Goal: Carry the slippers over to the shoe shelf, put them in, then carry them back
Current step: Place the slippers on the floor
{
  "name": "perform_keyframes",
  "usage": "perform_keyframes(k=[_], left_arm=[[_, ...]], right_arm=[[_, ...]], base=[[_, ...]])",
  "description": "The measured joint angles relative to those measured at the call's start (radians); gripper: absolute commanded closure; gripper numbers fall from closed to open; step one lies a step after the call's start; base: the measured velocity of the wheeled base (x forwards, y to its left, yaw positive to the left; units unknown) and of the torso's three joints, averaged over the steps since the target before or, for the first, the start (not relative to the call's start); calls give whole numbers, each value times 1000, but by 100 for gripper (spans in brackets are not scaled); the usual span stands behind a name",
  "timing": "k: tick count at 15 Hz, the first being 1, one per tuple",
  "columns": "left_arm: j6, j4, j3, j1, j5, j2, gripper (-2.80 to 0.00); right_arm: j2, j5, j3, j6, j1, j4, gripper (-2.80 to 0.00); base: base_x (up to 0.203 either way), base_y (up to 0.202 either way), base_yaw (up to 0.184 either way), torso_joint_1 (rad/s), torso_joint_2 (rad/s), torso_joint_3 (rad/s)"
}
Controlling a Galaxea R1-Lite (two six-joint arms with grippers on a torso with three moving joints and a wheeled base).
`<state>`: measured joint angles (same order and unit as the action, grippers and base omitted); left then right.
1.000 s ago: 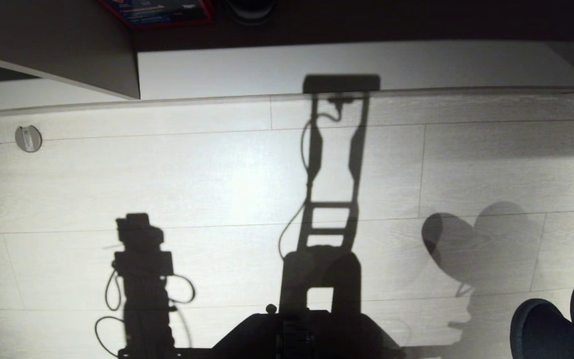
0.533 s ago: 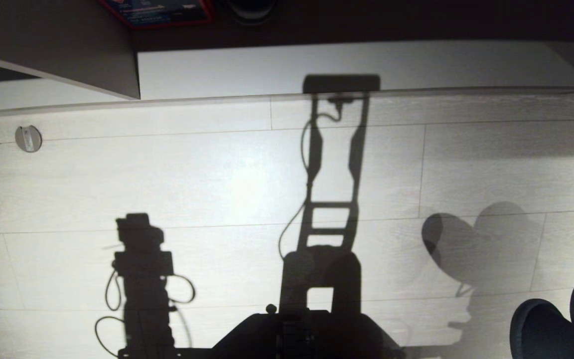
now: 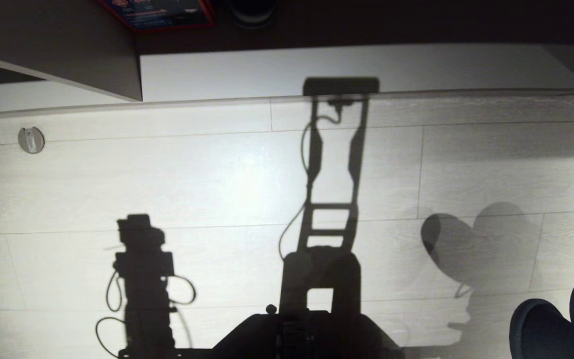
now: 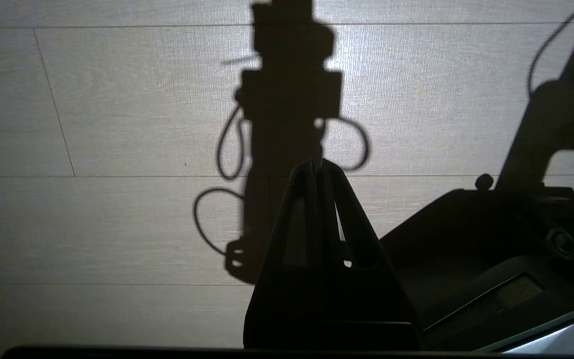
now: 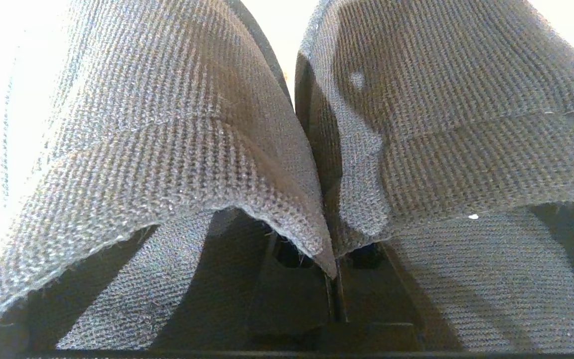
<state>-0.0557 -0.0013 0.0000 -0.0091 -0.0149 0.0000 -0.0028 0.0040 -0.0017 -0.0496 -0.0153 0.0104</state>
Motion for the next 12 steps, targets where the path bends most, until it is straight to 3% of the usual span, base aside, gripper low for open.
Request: perform_keyframes(k=[12], left_arm=[[-1,0,0,0,0,0,0]], right_arm=[[0,0,0,0,0,0,0]], base=[[0,0,0,1,1,199]])
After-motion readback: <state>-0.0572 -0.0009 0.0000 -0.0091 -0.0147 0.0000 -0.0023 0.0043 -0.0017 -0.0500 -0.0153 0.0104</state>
